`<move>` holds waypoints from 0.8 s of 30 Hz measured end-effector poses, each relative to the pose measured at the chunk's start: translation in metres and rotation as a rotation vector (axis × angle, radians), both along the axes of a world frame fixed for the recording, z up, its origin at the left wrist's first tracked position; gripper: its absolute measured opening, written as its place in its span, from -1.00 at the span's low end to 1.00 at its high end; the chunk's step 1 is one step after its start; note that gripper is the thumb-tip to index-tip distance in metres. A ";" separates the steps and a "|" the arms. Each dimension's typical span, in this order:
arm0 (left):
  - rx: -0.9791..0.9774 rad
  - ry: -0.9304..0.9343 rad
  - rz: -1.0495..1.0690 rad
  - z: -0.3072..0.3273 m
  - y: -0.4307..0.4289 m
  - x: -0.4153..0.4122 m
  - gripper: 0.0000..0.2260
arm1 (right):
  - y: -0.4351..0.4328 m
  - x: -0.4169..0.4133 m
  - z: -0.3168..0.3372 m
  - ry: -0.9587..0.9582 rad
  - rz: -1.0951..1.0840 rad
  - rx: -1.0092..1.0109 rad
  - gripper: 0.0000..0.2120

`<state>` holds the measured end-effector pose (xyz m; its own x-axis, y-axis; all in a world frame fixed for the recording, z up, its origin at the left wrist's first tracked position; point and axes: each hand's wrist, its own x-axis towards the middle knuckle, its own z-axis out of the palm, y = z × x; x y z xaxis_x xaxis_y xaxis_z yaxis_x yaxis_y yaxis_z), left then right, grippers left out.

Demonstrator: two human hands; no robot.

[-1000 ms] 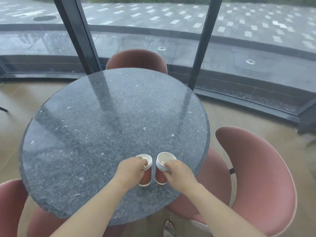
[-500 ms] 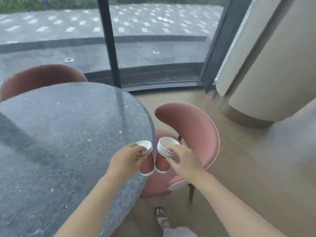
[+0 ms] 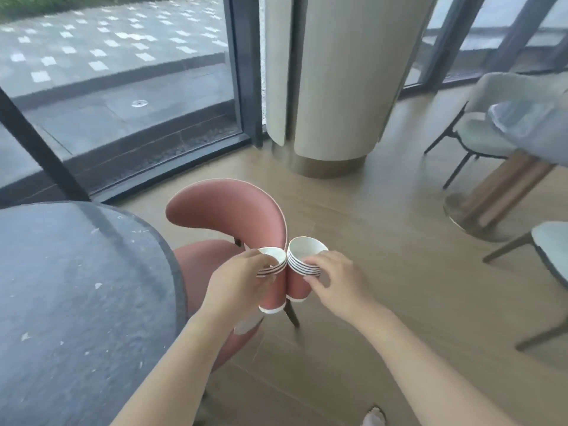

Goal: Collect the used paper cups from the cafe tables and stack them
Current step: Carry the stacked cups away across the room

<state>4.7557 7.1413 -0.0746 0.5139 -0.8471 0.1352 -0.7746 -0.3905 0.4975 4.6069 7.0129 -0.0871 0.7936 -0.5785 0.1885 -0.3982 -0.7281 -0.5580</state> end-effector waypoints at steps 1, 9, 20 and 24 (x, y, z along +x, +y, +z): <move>-0.005 -0.002 -0.027 0.000 -0.014 -0.009 -0.85 | -0.009 -0.013 0.000 -0.007 -0.034 0.002 -0.74; -0.008 0.004 -0.253 -0.001 -0.148 -0.120 -0.84 | -0.102 -0.153 0.003 -0.016 -0.264 -0.023 -0.74; -0.008 -0.002 -0.634 -0.004 -0.338 -0.338 -0.84 | -0.214 -0.391 -0.002 0.003 -0.618 -0.071 -0.73; -0.011 0.017 -0.773 0.003 -0.387 -0.419 -0.83 | -0.235 -0.468 0.004 -0.006 -0.744 -0.069 -0.75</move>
<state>4.3366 6.7547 -0.0720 -0.2211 -0.9647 0.1432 -0.8175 0.2634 0.5122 4.1391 6.7775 -0.0830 0.1964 -0.9489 0.2469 -0.7963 -0.3013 -0.5245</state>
